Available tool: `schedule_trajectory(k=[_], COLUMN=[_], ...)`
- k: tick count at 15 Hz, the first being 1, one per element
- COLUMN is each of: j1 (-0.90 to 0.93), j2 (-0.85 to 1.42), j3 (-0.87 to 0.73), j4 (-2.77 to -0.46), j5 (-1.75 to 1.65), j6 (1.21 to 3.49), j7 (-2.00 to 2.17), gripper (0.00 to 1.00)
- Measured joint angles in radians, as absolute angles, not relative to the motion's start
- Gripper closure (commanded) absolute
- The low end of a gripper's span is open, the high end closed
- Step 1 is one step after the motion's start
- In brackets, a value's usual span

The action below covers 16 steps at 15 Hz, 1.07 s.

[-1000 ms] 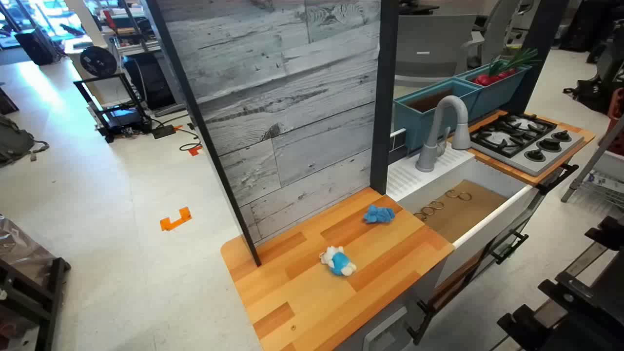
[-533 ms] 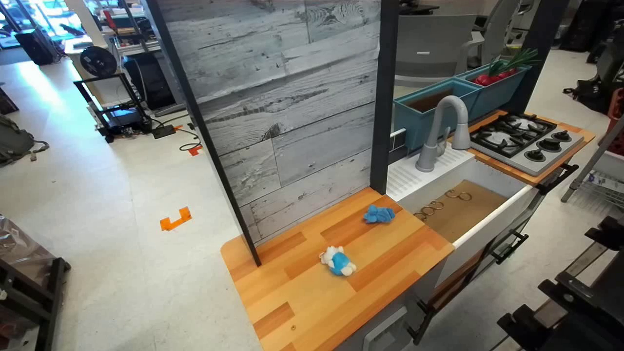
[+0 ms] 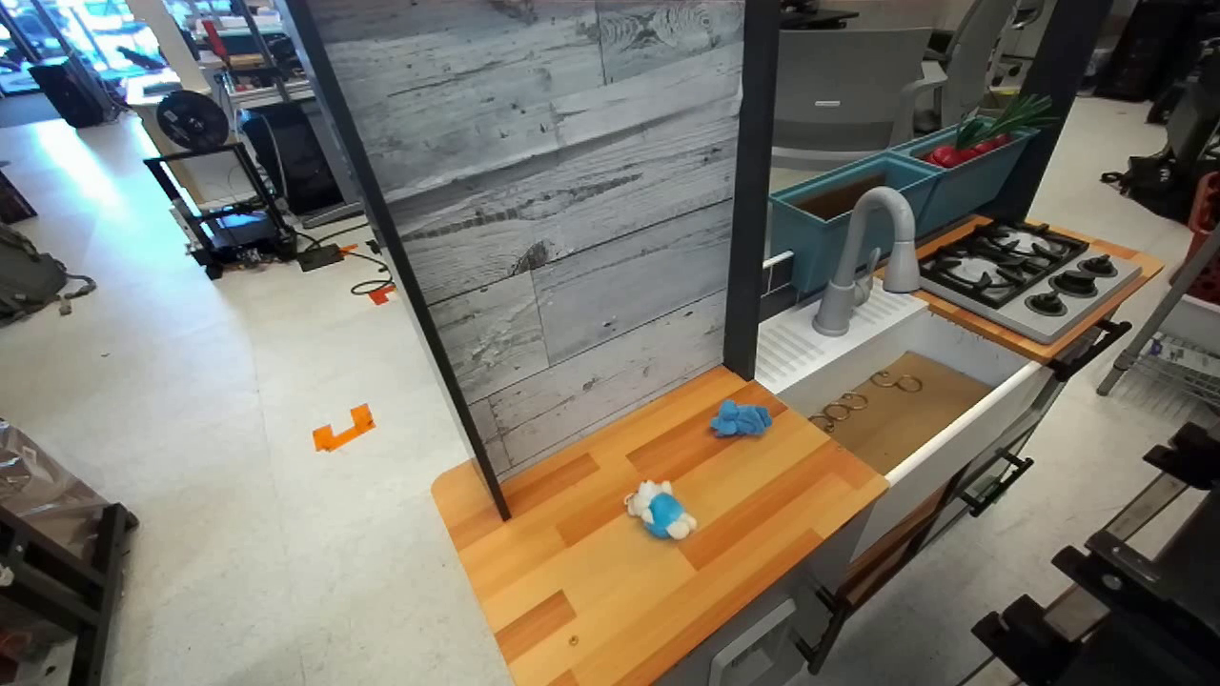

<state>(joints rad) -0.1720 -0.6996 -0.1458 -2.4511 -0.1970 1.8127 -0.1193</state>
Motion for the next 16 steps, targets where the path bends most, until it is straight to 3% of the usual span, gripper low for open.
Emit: schedule_trajectory(k=[10,16], j1=[-0.171,-0.171], j2=[-0.689,-0.553], j3=[-0.146,-0.148], j4=[-2.463,-2.524], j5=[-0.197,-0.218], j6=[1.831,2.054], j7=[-0.117,-0.118], gripper=[0.0,0.0])
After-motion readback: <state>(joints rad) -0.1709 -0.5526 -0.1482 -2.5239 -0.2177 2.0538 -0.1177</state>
